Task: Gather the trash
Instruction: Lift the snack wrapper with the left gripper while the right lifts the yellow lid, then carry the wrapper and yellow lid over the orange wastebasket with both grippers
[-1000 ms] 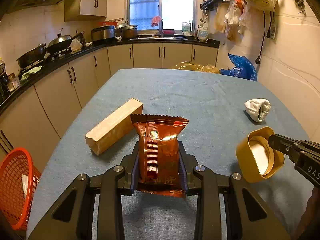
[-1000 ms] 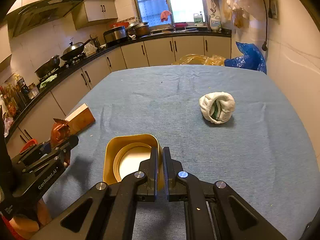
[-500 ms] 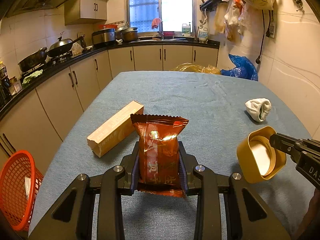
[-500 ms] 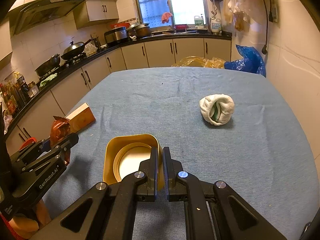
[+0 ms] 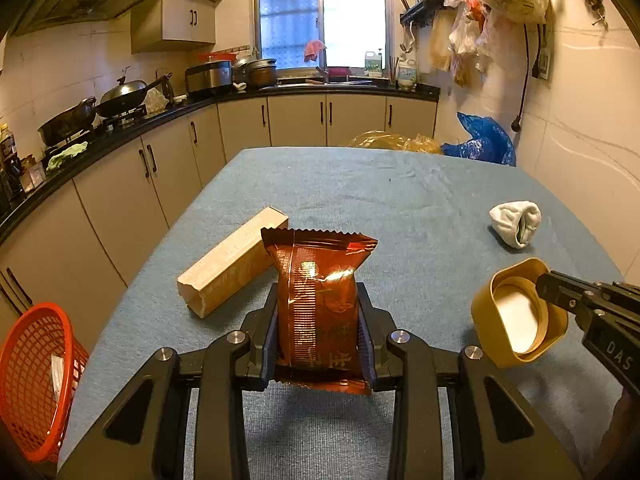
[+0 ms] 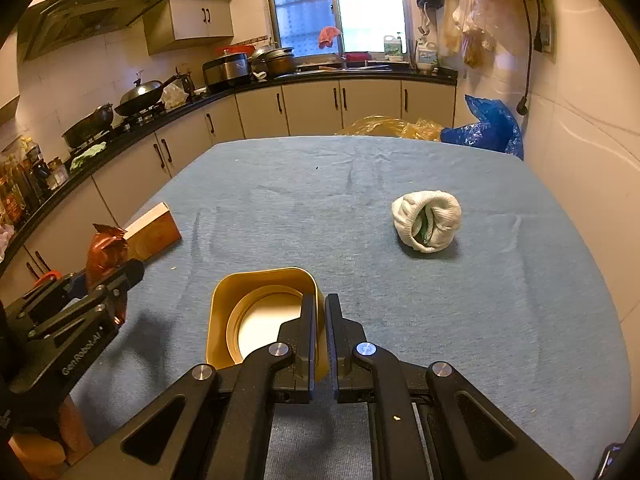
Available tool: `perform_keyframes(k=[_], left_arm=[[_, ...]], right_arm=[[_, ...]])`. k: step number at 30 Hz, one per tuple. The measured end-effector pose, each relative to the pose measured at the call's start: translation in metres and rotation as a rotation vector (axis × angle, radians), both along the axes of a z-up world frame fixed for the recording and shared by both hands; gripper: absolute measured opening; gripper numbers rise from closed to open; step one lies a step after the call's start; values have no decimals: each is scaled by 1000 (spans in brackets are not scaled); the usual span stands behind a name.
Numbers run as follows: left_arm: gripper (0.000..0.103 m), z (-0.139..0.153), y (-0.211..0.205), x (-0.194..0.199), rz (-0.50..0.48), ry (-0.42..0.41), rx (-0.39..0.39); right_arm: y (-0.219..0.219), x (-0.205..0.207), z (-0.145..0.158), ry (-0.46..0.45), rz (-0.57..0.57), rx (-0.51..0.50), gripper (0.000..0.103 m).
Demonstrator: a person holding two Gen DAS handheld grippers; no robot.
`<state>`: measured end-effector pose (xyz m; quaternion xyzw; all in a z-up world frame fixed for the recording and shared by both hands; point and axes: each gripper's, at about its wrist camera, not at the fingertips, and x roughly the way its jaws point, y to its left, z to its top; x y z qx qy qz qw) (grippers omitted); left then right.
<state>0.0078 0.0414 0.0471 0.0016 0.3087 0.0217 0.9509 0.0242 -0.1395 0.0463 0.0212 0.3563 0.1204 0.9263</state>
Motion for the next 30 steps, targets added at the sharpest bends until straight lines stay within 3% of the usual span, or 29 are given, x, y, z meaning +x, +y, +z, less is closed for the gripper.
perform_keyframes(k=[12, 30], left_arm=[[31, 22, 13, -36, -1, -19, -21], [32, 35, 92, -109, 113, -66, -70]], right_arm=[[16, -22, 18, -17, 23, 1, 5], [94, -73, 48, -77, 144, -56, 5]])
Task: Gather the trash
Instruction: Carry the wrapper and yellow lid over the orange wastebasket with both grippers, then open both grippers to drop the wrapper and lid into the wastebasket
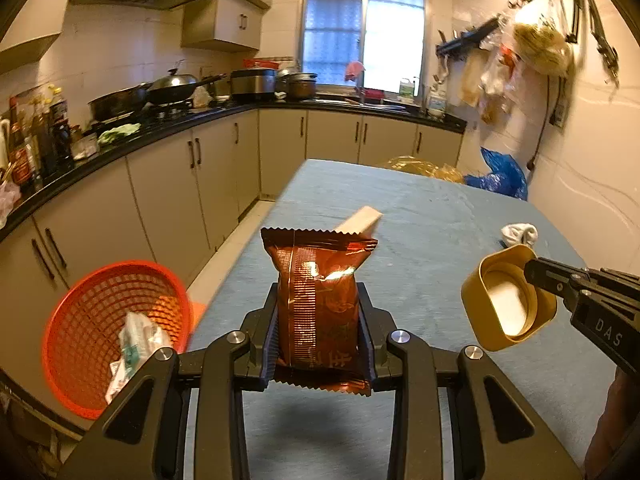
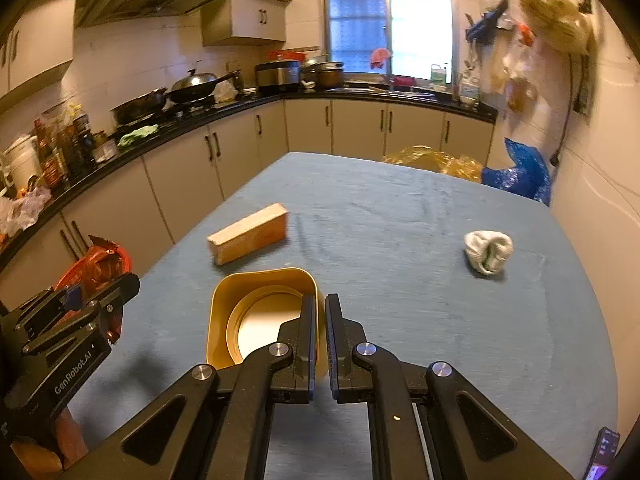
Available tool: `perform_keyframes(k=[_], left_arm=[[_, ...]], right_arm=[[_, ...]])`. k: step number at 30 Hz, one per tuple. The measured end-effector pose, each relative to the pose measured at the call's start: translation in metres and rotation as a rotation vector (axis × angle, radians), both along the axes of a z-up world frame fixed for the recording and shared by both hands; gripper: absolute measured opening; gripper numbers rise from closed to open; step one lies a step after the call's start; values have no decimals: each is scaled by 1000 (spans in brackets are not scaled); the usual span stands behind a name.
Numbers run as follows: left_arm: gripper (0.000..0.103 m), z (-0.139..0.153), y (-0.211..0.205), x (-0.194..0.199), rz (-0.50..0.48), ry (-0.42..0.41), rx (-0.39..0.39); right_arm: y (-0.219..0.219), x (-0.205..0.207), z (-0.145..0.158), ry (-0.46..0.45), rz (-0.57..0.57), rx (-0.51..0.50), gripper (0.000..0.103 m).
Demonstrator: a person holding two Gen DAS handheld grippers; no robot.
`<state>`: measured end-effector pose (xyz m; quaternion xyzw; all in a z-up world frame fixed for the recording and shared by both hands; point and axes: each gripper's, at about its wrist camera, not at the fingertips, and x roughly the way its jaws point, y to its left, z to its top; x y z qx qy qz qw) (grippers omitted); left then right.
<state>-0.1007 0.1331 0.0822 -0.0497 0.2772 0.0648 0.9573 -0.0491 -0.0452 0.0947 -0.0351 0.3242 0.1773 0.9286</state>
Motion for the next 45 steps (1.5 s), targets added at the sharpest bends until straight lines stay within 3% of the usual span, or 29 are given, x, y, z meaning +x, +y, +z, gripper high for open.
perform_keyframes(k=[7, 22, 30, 38, 41, 43, 45], left_arm=[[32, 1, 40, -13, 66, -4, -21], [32, -15, 171, -55, 328, 42, -50], [32, -30, 197, -54, 351, 78, -80], [33, -39, 205, -48, 329, 96, -82], [44, -39, 207, -48, 321, 92, -85], [59, -39, 207, -50, 324, 85, -87], [59, -37, 205, -51, 325, 77, -80]], right_arm=[[41, -5, 1, 23, 80, -10, 5], [160, -1, 4, 109, 324, 31, 6], [229, 15, -5, 157, 395, 16, 6], [266, 29, -25, 210, 408, 2, 8], [270, 32, -29, 212, 411, 0, 9], [272, 33, -30, 220, 423, 3, 13], [269, 34, -29, 218, 418, 6, 13]])
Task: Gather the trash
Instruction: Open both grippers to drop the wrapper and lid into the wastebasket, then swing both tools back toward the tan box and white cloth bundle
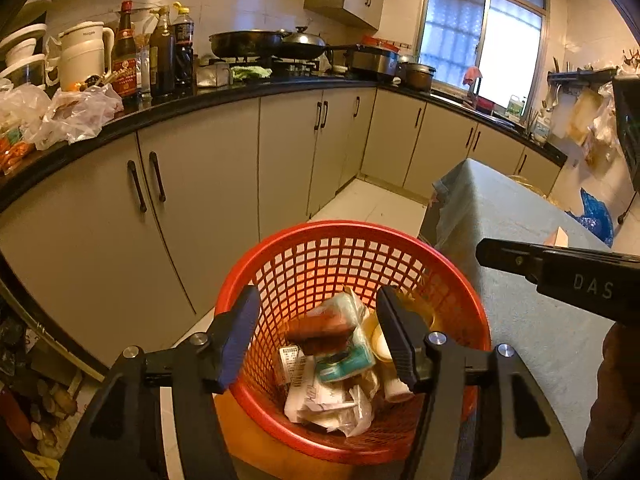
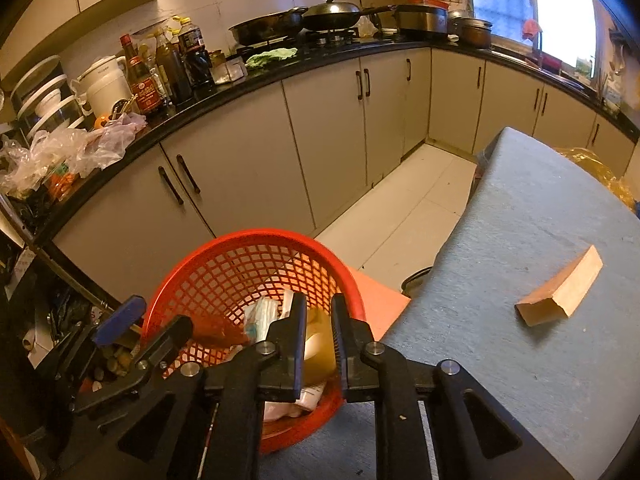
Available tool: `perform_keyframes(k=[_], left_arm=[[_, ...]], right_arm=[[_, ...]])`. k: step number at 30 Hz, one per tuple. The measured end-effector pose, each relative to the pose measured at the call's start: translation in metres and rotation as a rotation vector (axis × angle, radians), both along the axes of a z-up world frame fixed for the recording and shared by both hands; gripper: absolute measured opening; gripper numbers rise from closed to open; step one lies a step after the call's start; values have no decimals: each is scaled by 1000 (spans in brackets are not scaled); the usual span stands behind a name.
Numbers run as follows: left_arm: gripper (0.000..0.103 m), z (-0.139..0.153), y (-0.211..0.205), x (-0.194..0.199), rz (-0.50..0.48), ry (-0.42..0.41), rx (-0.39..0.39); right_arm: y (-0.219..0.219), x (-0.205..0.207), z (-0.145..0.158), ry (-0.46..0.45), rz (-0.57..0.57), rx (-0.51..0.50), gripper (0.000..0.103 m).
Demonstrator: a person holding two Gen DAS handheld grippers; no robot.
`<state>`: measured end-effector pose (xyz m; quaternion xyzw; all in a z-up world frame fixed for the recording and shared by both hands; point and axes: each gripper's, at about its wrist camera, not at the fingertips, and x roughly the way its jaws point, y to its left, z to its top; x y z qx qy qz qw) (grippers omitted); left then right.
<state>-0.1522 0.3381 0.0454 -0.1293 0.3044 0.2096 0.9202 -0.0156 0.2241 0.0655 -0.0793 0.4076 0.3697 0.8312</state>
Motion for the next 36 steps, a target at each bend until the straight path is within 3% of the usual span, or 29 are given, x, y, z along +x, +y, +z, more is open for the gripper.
perform_keyframes(k=[6, 15, 19, 33, 36], left_arm=[[60, 10, -10, 0, -28, -19, 4], [61, 26, -46, 9, -90, -36, 36], [63, 34, -68, 15, -121, -39, 54], [73, 54, -171, 50, -271, -5, 173], [74, 55, -194, 59, -308, 9, 202]], right_arm=[[-25, 4, 7, 8, -44, 35, 13], [-102, 16, 20, 10, -191, 89, 15], [-139, 22, 23, 9, -254, 109, 22], [-271, 41, 24, 23, -437, 189, 33], [-297, 46, 26, 19, -490, 209, 42]])
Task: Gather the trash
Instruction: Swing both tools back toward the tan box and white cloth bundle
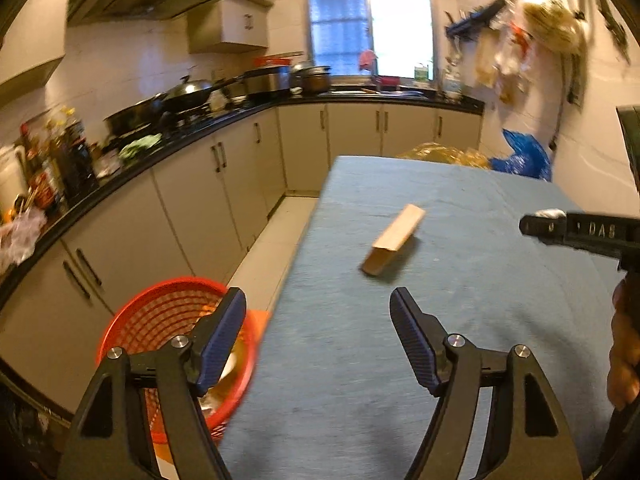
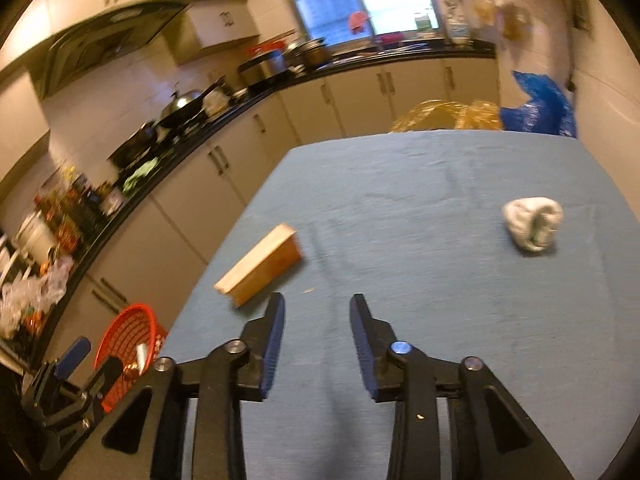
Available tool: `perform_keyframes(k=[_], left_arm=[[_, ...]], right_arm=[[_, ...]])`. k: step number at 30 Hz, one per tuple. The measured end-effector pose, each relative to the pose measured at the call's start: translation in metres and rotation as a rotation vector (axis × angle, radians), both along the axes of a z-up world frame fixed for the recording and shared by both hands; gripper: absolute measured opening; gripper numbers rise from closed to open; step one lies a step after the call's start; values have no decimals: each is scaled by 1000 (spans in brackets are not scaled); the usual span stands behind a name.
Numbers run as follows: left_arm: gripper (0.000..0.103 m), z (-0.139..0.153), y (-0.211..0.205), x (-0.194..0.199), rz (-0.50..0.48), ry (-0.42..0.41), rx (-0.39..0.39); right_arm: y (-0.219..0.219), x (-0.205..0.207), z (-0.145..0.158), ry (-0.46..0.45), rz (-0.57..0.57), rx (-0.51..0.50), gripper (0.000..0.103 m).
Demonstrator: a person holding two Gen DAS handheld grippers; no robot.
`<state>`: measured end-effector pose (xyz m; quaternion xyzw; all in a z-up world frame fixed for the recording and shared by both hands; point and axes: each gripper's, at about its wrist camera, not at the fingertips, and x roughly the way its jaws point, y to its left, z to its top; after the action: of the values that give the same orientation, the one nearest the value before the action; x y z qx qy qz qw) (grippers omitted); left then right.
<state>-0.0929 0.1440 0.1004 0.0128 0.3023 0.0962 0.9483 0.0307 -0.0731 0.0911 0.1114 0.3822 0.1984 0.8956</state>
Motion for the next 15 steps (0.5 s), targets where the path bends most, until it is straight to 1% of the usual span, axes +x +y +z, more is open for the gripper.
perform_keyframes(k=[1, 3, 9, 15], left_arm=[[76, 0, -9, 4, -13, 7, 13], [77, -1, -23, 9, -34, 16, 30], [78, -3, -59, 25, -95, 46, 62], [78, -5, -76, 38, -130, 73, 74]], right_arm=[[-10, 2, 0, 0, -18, 9, 47], [-25, 4, -1, 1, -44, 18, 49], [-66, 17, -5, 25, -114, 51, 51], [-91, 29, -10, 53, -158, 77, 54]])
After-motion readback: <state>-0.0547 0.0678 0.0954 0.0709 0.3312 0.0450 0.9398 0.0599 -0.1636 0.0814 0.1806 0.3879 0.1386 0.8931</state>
